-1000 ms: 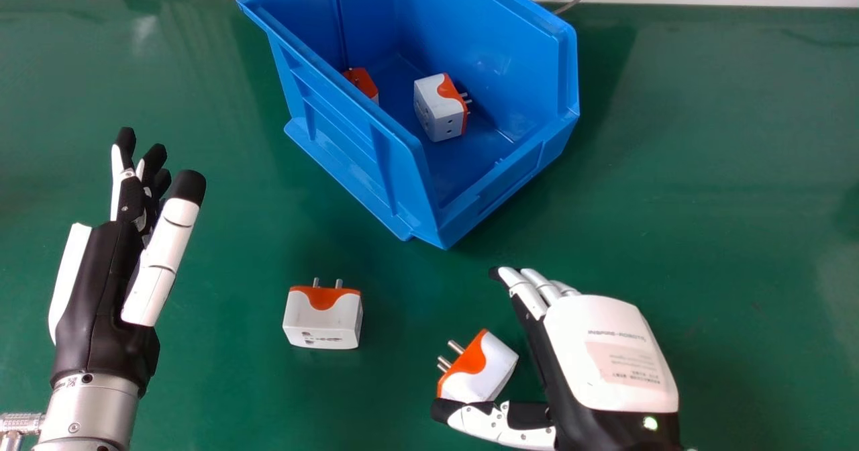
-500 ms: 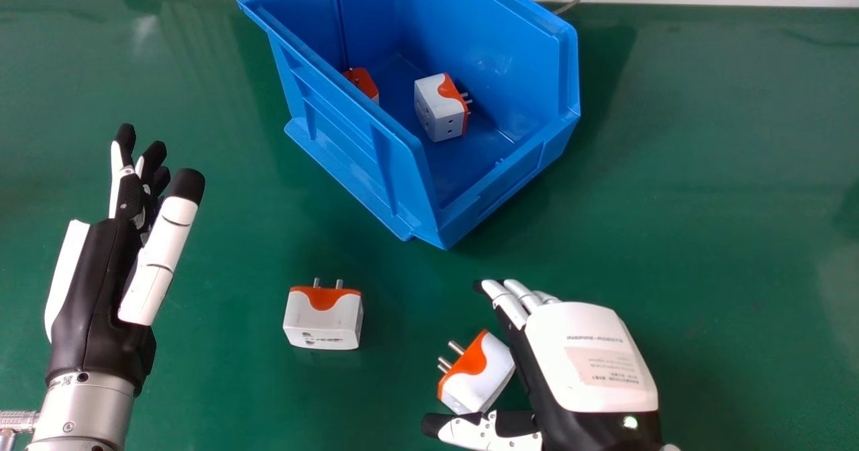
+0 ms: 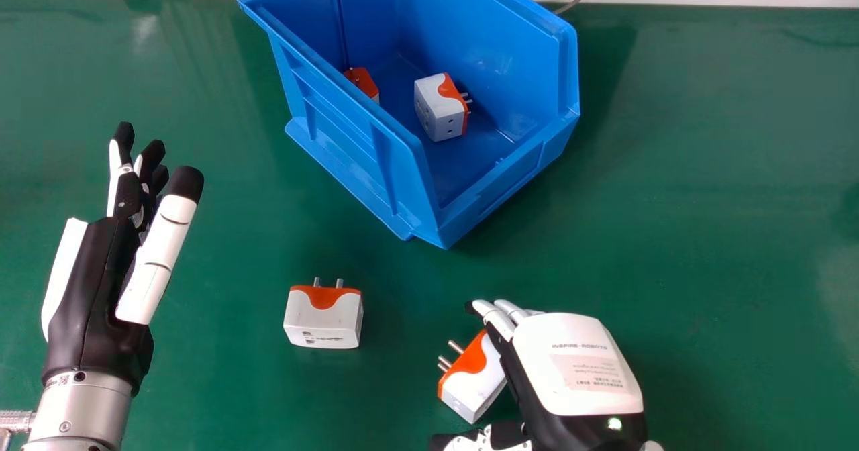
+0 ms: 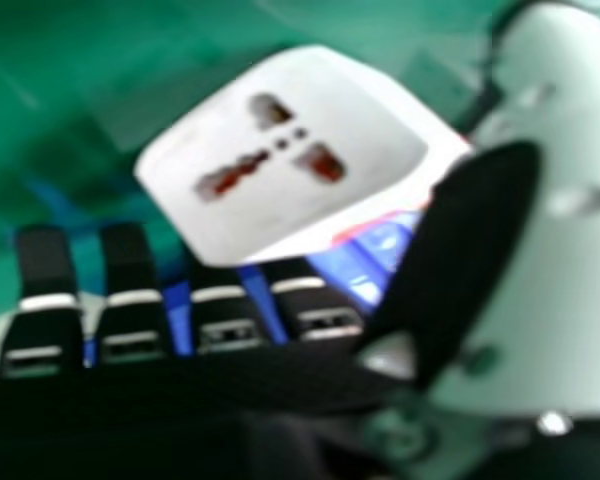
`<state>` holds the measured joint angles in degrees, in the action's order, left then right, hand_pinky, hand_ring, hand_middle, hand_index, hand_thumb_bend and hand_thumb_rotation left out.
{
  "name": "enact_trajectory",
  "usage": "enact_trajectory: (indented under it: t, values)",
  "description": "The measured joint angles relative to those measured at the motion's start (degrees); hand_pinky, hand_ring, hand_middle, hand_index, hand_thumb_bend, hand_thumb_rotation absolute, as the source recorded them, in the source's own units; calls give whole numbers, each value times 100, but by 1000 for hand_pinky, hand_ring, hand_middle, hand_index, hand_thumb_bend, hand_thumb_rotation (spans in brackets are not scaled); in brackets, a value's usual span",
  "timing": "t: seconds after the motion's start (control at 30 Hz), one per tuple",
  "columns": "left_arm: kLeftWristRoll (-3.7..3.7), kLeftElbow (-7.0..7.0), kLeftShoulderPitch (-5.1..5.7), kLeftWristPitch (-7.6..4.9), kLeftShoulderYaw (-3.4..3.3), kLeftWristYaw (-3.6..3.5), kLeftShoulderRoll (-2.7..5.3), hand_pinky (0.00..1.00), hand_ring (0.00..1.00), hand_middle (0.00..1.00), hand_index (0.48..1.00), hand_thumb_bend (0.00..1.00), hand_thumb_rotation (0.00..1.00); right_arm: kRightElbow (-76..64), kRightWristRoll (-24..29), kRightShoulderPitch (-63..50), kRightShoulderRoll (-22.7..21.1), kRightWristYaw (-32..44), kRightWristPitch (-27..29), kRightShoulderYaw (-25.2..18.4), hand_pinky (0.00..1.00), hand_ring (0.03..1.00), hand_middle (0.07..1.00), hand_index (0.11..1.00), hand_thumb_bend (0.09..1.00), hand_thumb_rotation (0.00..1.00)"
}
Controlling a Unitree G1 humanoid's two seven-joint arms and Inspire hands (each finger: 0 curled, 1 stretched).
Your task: Pick all objects and put in blue box
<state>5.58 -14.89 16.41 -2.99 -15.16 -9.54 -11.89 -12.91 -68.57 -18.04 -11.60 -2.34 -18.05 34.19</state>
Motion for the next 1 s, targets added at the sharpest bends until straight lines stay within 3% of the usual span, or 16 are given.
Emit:
enact_trajectory:
  t: [0.5,0.73,1.0]
  values:
    - [1,-107,20,115,-91,-6,-36,1000,1000,1000,1000,756,862,428,-377,502,211,107,-341,154,725,810,844,836,603,455]
    - [2,-133,20,132,-95,-11,-40,1000,1000,1000,1000,759,861,492,-441,611,217,154,-436,212,715,802,841,830,601,446]
    - [2,-218,25,252,-100,-16,-49,1000,1000,1000,1000,770,862,503,-596,619,206,180,-508,269,683,780,816,796,569,376]
